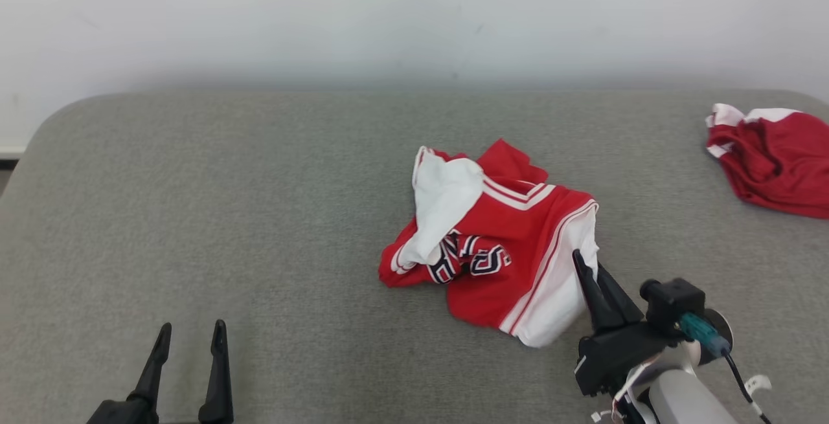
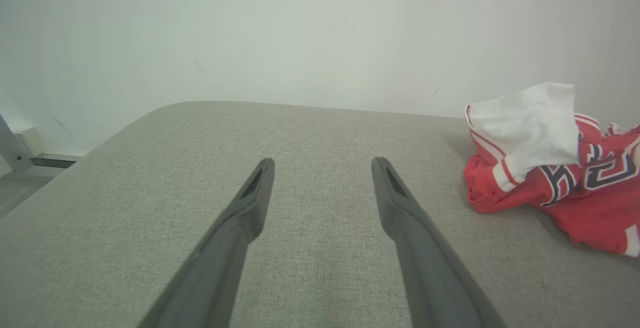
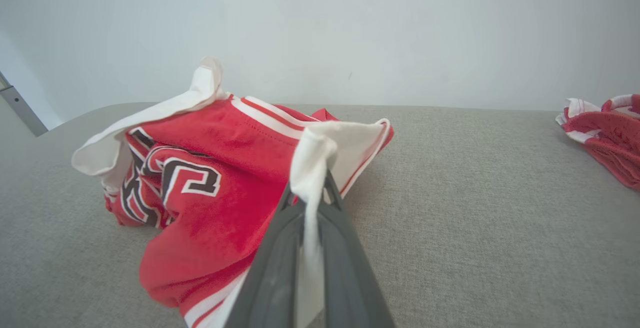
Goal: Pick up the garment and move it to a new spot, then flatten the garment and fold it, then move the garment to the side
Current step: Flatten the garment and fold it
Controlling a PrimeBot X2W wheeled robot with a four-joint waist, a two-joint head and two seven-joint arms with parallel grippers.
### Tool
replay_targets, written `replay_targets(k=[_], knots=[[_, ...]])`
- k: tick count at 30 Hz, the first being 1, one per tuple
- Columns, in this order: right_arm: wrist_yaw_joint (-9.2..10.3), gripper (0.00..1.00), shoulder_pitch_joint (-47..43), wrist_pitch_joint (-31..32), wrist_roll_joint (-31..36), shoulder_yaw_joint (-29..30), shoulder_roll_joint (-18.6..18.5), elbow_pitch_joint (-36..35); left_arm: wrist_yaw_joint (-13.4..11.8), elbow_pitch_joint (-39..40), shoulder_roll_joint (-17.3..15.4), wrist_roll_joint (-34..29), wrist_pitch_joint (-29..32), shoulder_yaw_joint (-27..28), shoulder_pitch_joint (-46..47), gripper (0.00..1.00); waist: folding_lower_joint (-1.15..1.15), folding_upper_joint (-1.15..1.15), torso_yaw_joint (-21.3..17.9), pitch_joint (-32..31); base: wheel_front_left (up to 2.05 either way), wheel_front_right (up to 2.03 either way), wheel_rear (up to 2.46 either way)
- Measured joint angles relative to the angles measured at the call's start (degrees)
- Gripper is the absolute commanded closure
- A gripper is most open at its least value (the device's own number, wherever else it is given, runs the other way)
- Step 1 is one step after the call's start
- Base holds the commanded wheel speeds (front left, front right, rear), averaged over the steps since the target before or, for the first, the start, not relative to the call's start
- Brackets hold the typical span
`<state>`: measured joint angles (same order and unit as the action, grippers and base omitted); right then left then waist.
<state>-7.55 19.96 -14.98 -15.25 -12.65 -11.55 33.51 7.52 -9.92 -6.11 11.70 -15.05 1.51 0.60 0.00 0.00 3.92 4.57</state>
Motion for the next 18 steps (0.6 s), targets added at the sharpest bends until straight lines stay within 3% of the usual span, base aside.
replay_targets(k=[10, 18], knots=[[0.00, 1.00, -16.37, 5.92, -3.47, 3.07, 3.68, -20.51, 0.00, 0.68, 0.74, -0.03, 0.00, 0.53, -1.72, 0.00, 0.00, 0.00, -5.12, -1.86, 0.00, 0.00, 0.00], [0.00, 1.00, -30.34, 14.02, -4.86, 6.80, 6.17, -35.27, 0.00, 0.93, 0.35, -0.08, 0.00, 0.08, -1.15, 0.00, 0.00, 0.00, -5.22, -1.03, 0.00, 0.00, 0.00]])
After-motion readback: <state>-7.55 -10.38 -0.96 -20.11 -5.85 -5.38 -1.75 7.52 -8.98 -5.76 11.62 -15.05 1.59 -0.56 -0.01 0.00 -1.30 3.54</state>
